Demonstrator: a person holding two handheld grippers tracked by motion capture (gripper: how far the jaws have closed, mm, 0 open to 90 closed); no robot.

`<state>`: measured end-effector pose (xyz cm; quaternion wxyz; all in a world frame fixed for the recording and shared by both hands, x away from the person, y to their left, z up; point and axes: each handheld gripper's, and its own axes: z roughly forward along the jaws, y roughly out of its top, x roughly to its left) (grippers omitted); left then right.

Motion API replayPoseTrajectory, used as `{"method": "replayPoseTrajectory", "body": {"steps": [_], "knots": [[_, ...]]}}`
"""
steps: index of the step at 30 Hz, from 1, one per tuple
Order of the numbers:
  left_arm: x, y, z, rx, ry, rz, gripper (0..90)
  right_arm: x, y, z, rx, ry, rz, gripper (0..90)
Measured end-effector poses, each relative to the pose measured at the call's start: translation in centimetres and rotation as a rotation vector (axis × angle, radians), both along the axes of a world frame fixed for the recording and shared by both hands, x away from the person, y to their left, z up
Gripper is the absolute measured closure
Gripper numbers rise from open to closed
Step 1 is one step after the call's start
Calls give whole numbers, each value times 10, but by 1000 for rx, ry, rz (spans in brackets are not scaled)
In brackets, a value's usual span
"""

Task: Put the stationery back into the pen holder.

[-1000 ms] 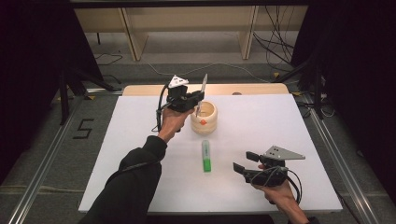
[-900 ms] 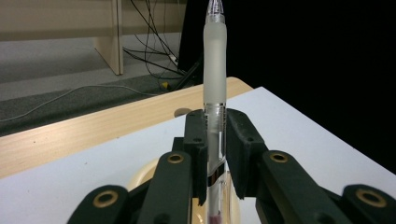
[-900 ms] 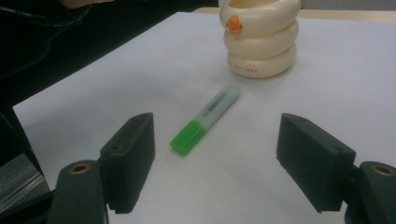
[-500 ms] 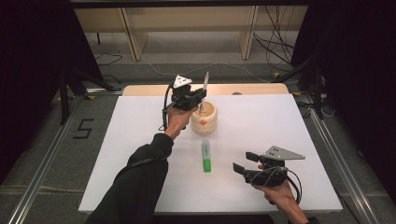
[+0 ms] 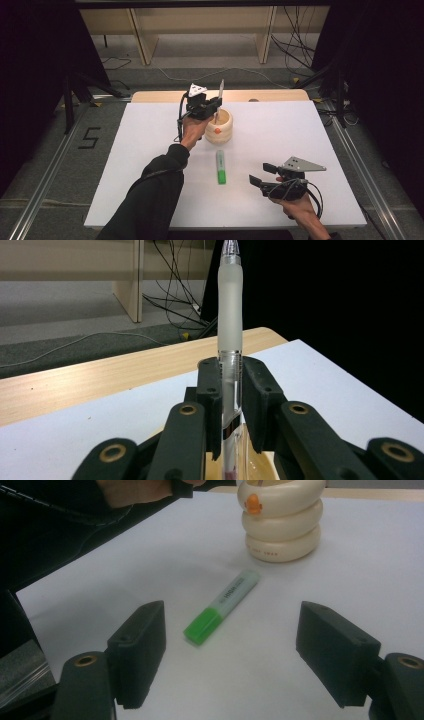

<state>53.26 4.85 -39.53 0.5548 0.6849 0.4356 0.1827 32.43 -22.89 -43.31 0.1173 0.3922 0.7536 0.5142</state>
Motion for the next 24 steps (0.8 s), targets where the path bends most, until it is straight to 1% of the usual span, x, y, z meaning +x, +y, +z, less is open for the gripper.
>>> {"method": "replayPoseTrajectory", "body": {"steps": [3,5,8,10,15,18,21,24], "knots": [[1,0,-3,-7,6,9,787,0,0,0,-5,-2,3,289],[1,1,-4,4,8,10,787,0,0,0,-4,-1,2,289],[1,1,-5,3,8,15,787,0,0,0,-6,-6,5,289],[1,1,-7,-3,16,19,787,0,0,0,0,-2,2,289],[1,0,-9,11,32,16,786,0,0,0,-5,-2,4,289],[1,-1,-11,24,29,19,786,0,0,0,-6,-5,5,289],[1,-2,-13,18,37,22,786,0,0,0,-5,-5,5,289],[0,-1,-14,24,47,17,785,0,0,0,-8,-4,4,289]]}}
